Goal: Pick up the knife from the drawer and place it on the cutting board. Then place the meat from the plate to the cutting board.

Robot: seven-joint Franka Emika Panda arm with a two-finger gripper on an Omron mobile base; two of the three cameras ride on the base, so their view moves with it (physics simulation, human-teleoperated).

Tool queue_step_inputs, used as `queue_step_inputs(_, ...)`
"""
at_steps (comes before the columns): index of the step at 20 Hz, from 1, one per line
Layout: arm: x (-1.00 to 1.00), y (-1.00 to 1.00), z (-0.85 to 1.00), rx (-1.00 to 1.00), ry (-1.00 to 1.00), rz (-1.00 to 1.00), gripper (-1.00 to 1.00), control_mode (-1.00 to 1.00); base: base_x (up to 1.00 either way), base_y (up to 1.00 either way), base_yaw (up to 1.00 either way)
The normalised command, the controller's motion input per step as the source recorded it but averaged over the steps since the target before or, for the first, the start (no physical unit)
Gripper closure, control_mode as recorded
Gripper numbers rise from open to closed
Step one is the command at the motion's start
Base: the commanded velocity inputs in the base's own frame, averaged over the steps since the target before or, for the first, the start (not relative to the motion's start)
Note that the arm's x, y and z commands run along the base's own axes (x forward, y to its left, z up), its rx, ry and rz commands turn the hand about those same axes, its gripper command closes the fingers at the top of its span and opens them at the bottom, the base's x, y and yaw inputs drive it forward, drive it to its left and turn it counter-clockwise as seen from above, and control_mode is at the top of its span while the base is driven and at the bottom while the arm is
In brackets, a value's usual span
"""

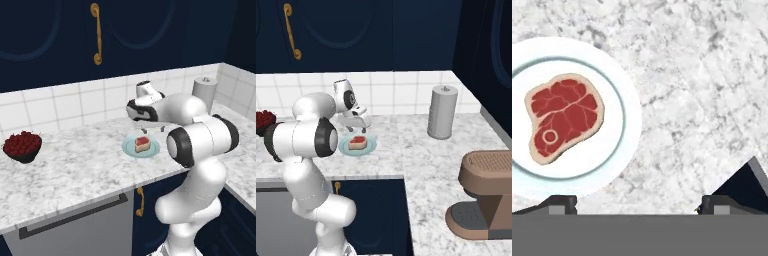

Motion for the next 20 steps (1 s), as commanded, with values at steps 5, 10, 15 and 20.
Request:
queue_step_inputs(5,1.00,0.66,-1.00,0.05,0.54,0.17,-1.00,-1.00,0.00,0.00,0.00)
queue_step_inputs(10,0.69,0.15,-0.84,0.00,0.14,0.03,-1.00,-1.00,0.00,0.00,0.00)
queue_step_inputs(15,0.06,-0.02,-0.60,0.11,-0.07,0.00,-1.00,-1.00,0.00,0.00,0.00)
queue_step_inputs(20,-0.64,-0.15,-0.02,0.21,-0.15,-0.09,-1.00,-1.00,0.00,0.00,0.00)
